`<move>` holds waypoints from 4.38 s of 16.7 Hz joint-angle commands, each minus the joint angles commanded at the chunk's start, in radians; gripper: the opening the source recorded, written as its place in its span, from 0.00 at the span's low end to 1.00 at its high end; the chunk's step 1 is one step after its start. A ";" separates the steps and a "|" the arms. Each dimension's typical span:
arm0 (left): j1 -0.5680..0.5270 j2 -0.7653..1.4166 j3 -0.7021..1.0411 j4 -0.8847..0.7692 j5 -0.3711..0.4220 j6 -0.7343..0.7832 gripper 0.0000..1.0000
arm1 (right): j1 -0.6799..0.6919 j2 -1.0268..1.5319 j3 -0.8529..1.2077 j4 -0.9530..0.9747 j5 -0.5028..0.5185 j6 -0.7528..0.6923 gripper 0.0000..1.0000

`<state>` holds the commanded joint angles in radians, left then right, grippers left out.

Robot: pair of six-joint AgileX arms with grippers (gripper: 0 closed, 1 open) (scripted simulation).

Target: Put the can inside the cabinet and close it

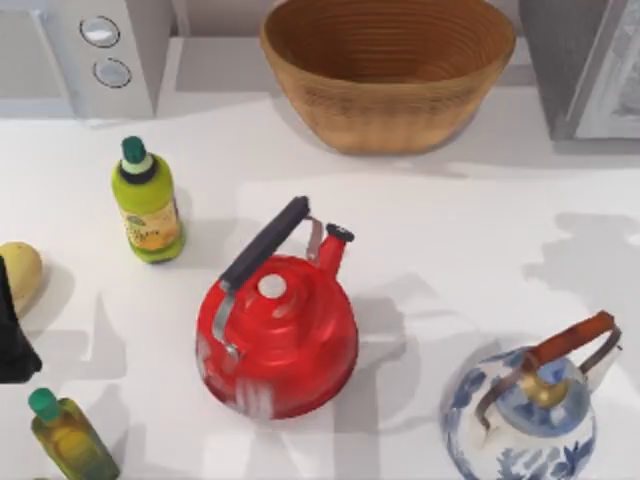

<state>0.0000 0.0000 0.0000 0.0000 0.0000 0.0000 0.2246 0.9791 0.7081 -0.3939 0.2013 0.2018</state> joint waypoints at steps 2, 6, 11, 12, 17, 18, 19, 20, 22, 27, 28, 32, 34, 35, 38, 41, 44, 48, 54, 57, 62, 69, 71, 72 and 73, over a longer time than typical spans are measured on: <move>0.000 0.000 0.000 0.000 0.000 0.000 1.00 | -0.045 -0.219 -0.141 0.070 -0.032 -0.039 0.00; 0.000 0.000 0.000 0.000 0.000 0.000 1.00 | -0.129 -0.625 -0.420 0.221 -0.108 -0.115 0.00; 0.000 0.000 0.000 0.000 0.000 0.000 1.00 | -0.206 -0.922 -0.662 0.364 -0.185 -0.185 0.00; 0.000 0.000 0.000 0.000 0.000 0.000 1.00 | -0.216 -0.952 -0.687 0.380 -0.193 -0.194 0.00; 0.000 0.000 0.000 0.000 0.000 0.000 1.00 | -0.225 -0.979 -0.708 0.394 -0.201 -0.202 0.00; 0.000 0.000 0.000 0.000 0.000 0.000 1.00 | -0.221 -0.974 -0.707 0.392 -0.200 -0.199 0.00; 0.000 0.000 0.000 0.000 0.000 0.000 1.00 | -0.221 -0.974 -0.706 0.391 -0.200 -0.199 0.00; 0.000 0.000 0.000 0.000 0.000 0.000 1.00 | -0.218 -0.964 -0.696 0.386 -0.200 -0.199 0.00; 0.000 0.000 0.000 0.000 0.000 0.000 1.00 | -0.206 -0.912 -0.645 0.362 -0.197 -0.201 0.00; 0.000 0.000 0.000 0.000 0.000 0.000 1.00 | -0.157 -0.626 -0.336 0.262 -0.170 -0.211 0.00; 0.000 0.000 0.000 0.000 0.000 0.000 1.00 | -0.146 -0.557 -0.244 0.242 -0.161 -0.214 0.00; 0.000 0.000 0.000 0.000 0.000 0.000 1.00 | -0.107 -0.278 0.188 0.169 -0.118 -0.221 0.00; 0.000 0.000 0.000 0.000 0.000 0.000 1.00 | -0.090 -0.146 0.401 0.132 -0.095 -0.223 0.00; 0.000 0.000 0.000 0.000 0.000 0.000 1.00 | -0.082 -0.080 0.495 0.112 -0.083 -0.224 0.00; 0.000 0.000 0.000 0.000 0.000 0.000 1.00 | -0.063 0.105 0.727 0.049 -0.051 -0.221 0.00; 0.000 0.000 0.000 0.000 0.000 0.000 1.00 | -0.049 0.255 0.911 -0.003 -0.025 -0.206 0.00; 0.000 0.000 0.000 0.000 0.000 0.000 1.00 | -0.041 0.335 1.018 -0.027 -0.009 -0.187 0.00; 0.000 0.000 0.000 0.000 0.000 0.000 1.00 | -0.039 0.350 1.037 -0.031 -0.006 -0.182 0.00; 0.000 0.000 0.000 0.000 0.000 0.000 1.00 | -0.049 0.410 1.102 -0.055 -0.013 -0.185 0.00; 0.000 0.000 0.000 0.000 0.000 0.000 1.00 | -0.063 0.548 1.262 -0.102 -0.022 -0.190 0.00; 0.000 0.000 0.000 0.000 0.000 0.000 1.00 | -0.095 0.839 1.695 -0.198 -0.046 -0.194 0.00; 0.000 0.000 0.000 0.000 0.000 0.000 1.00 | -0.126 1.100 2.045 -0.285 -0.079 -0.184 0.00; 0.000 0.000 0.000 0.000 0.000 0.000 1.00 | -0.127 1.108 2.054 -0.288 -0.080 -0.183 0.00; 0.000 0.000 0.000 0.000 0.000 0.000 1.00 | -0.127 1.108 2.054 -0.288 -0.080 -0.183 0.00; 0.000 0.000 0.000 0.000 0.000 0.000 1.00 | -0.127 1.108 2.054 -0.288 -0.080 -0.183 0.00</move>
<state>0.0000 0.0000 0.0000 0.0000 0.0000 0.0000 0.0973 2.0871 2.7620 -0.6818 0.1214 0.0185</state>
